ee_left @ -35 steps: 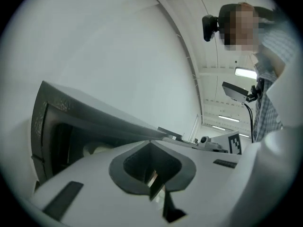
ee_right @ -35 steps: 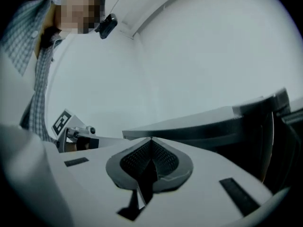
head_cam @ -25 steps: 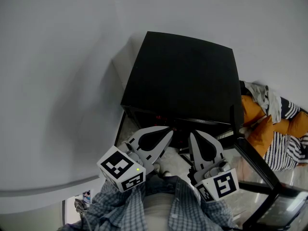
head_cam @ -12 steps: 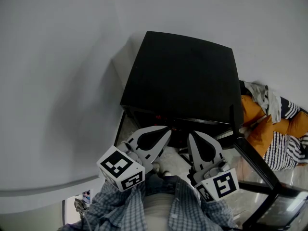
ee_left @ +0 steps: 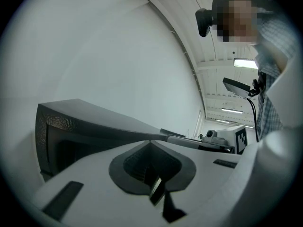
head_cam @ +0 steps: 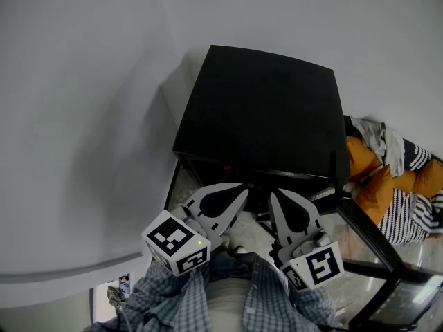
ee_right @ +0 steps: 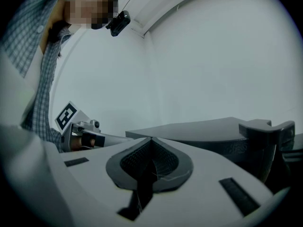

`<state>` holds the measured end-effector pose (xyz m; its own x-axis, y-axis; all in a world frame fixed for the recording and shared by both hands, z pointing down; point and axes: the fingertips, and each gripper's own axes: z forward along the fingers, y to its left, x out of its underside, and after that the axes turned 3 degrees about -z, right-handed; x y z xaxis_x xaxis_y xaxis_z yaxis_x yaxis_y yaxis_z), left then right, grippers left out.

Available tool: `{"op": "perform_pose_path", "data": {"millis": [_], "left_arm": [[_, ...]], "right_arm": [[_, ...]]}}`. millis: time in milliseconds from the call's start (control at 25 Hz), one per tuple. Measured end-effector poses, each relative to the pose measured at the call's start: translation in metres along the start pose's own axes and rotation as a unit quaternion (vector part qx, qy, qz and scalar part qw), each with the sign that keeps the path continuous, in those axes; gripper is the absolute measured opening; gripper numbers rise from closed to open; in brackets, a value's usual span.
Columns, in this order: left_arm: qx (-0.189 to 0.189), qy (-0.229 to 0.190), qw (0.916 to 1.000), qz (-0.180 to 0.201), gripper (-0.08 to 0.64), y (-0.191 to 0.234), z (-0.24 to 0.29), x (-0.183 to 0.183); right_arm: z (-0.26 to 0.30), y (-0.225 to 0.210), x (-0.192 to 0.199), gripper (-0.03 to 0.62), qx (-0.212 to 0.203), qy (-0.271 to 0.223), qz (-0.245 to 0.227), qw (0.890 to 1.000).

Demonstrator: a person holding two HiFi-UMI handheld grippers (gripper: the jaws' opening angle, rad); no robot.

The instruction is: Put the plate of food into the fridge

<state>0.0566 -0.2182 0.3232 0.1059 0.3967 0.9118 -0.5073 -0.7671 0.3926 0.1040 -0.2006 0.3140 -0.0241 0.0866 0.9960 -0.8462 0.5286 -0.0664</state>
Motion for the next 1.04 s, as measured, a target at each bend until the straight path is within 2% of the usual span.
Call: {"op": "perform_pose_path", "data": {"millis": [280, 640, 840, 1040], "left_arm": [[-0.002, -0.008, 0.9996, -0.026, 0.006, 0.003, 0.001, -0.001], [-0.001, -0.003, 0.9993, -0.037, 0.006, 0.004, 0.0, 0.005], [-0.004, 0.001, 0.9994, -0.036, 0.006, 0.004, -0.001, 0.006], [-0.009, 0.0, 0.9993, -0.038, 0.006, 0.006, -0.002, 0.007]], "right_arm": [[0.002, 0.0, -0.001, 0.006, -0.003, -0.002, 0.009, 1.0], [-0.001, -0.001, 0.008, 0.006, 0.0, 0.007, 0.009, 1.0], [0.001, -0.001, 0.008, 0.006, -0.009, 0.0, 0.027, 1.0], [0.004, 0.002, 0.007, 0.006, -0.018, 0.0, 0.017, 1.0]]}}
